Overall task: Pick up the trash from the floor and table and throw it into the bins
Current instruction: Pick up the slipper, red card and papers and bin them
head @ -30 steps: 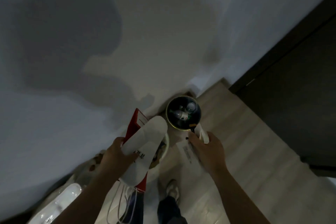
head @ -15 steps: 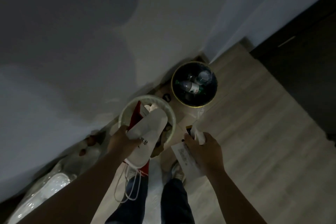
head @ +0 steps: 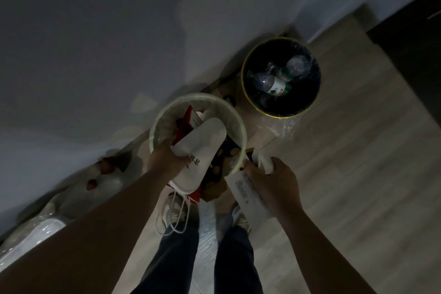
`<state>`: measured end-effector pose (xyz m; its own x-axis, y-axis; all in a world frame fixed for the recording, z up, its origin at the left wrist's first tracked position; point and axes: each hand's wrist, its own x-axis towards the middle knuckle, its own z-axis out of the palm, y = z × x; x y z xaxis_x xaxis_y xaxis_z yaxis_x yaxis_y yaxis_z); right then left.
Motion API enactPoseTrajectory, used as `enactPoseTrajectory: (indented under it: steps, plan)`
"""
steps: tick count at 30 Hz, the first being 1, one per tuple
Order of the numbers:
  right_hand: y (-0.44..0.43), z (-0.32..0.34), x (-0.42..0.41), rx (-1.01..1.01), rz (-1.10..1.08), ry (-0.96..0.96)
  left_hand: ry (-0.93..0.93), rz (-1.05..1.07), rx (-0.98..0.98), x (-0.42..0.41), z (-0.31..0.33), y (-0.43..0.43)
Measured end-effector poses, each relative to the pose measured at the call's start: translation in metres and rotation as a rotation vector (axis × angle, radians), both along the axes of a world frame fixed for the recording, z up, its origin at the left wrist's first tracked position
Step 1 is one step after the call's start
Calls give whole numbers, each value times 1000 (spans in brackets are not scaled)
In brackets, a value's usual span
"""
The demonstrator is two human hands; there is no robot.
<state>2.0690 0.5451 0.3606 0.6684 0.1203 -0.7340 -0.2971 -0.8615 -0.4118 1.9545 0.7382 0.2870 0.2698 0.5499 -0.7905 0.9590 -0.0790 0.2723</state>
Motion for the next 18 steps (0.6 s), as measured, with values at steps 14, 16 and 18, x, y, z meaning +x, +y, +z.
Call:
enactPoseTrajectory:
  steps: [14, 16, 18]
  plan:
    - [58, -47, -7, -152, 151, -95, -66, -177, 189, -29, -6, 10]
    - [67, -52, -4, -201, 165, -121, -84, -197, 182, -31, 0, 15]
    - [75, -58, -1, -233, 159, -137, -100, -230, 182, -33, 5, 19]
